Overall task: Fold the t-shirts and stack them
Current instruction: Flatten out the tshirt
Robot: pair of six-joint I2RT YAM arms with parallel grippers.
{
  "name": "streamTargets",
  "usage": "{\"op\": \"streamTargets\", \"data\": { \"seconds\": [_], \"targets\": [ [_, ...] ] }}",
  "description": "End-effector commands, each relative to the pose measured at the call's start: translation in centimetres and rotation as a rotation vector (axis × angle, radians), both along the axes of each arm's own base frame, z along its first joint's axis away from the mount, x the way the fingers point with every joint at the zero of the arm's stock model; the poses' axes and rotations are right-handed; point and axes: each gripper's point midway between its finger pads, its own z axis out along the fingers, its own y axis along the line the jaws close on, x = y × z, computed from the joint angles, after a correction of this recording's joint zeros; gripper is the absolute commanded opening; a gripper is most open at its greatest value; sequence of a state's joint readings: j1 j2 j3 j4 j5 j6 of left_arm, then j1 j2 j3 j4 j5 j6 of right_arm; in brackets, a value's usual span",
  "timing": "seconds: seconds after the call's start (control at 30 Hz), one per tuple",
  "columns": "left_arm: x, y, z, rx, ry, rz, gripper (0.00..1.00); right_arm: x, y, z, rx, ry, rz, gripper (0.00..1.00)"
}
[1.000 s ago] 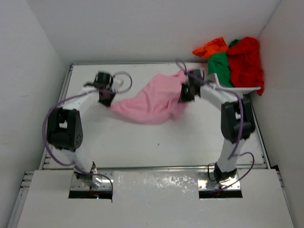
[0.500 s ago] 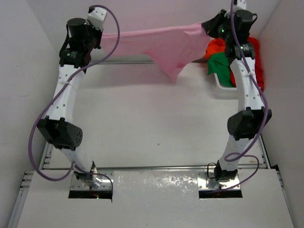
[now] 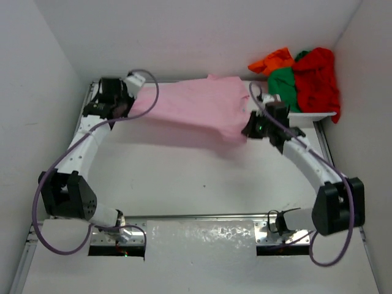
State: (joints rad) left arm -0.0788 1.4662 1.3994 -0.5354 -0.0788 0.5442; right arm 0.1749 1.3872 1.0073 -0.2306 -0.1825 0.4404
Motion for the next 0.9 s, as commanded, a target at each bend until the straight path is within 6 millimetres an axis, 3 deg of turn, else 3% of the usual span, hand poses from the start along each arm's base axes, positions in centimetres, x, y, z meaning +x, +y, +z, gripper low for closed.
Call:
{"op": "streamTargets", "data": {
  "seconds": [0.0,0.03,0.07,0.13,0.17,0.23,0.33,0.5,0.63,0.73,0.87],
  "targets": [
    [-6.6,2.7,-5.1,0.116,0.19,0.042,0.0,-5.2,-0.5,-2.0,-0.097,-0.032,-0.022,0.0],
    [-9.1,2.9,-8.8,0.129,0.303,0.039,0.0,-6.7,0.6,-3.4,-0.076,-0.004,-0.012,0.0],
    [-10.3,3.1,-10.3,0.134,0.351,0.044,0.0,-9.2,0.6,-7.2,-0.083,0.076,-0.002,0.0],
    [-12.5,3.1,-13.0,0.121,0.43,0.058,0.0,-11.7,1.4,-9.8,-0.06,0.14,0.013,0.0],
    [-14.2,3.0,-15.2,0.115,0.49,0.055,0.0,-13.4,1.1,-12.1,-0.071,0.195,0.016,0.0],
    [-16.1,2.9,-17.6,0.102,0.548,0.057,0.0,-14.8,1.2,-13.6,-0.08,0.241,0.027,0.0],
    [-17.7,3.0,-19.4,0.099,0.591,0.07,0.0,-15.8,1.2,-14.6,-0.091,0.269,0.041,0.0],
    [-18.2,2.7,-19.8,0.072,0.597,0.078,0.0,-15.3,1.2,-13.9,-0.105,0.249,0.046,0.0],
    [-15.7,1.9,-18.1,0.034,0.516,0.064,0.0,-13.5,2.0,-11.4,-0.129,0.218,0.094,0.0],
    [-13.3,1.7,-16.6,0.019,0.447,0.072,0.0,-12.3,1.7,-11.1,-0.193,0.219,0.113,0.0],
    [-11.4,1.7,-16.3,0.011,0.421,0.095,0.0,-11.0,0.9,-11.3,-0.238,0.232,0.099,0.0]
  ]
}}
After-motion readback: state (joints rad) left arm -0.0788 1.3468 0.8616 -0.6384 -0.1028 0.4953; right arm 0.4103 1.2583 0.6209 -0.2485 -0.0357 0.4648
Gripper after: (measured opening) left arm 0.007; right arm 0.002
